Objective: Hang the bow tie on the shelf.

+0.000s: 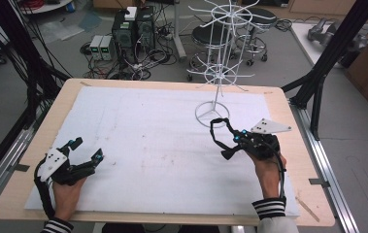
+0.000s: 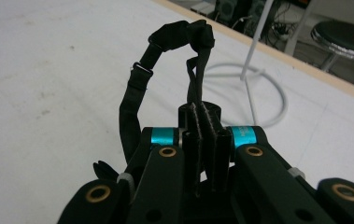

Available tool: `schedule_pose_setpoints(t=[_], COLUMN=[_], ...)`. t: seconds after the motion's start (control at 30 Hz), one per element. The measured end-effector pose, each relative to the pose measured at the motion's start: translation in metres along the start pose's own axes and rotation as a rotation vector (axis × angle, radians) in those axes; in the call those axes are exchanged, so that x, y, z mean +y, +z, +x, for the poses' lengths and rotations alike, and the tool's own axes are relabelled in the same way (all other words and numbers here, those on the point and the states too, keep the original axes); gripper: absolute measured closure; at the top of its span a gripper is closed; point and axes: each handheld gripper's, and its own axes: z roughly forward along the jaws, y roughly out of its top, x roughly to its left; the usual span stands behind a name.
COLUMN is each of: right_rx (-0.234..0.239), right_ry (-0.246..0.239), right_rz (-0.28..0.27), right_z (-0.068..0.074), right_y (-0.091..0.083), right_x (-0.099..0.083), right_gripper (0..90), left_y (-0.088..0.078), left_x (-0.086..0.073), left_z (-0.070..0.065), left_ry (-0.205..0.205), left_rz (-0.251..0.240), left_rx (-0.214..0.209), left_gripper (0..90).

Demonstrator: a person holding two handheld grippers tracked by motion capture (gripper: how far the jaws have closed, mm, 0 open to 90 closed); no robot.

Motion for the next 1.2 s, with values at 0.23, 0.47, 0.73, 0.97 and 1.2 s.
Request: schedule_pose_setpoints(t=[0.23,0.47,0.73,0.97,1.2], right_rx=[0.014,0.012,-0.007,-0.051,-0.102], right_ry=[-0.031,-0.035,0.008,0.024,0.048], right_rz=[-0.057,-0.100,-0.180,-0.213,-0.217], right_z=[0.007,0.009,0.007,0.003,-0.003], right_y=[-0.006,-0.011,-0.017,-0.014,-0.005], right_x=[0.022,0.041,0.048,0.055,0.061], right_gripper=[86.9,86.9,86.9,86.9,86.9], left_y=[0.000,0.000,0.000,0.000,0.000], left_x=[0.000,0.000,0.000,0.000,0.000], left_z=[0.000,0.000,0.000,0.000,0.000], left_ry=[-0.002,-0.003,-0.002,-0.002,-0.004], left_rz=[0.000,0.000,0.001,0.001,0.000], left_rx=[0.000,0.000,0.000,0.000,0.000], left_gripper=[15.4,15.4,15.4,15.4,15.4])
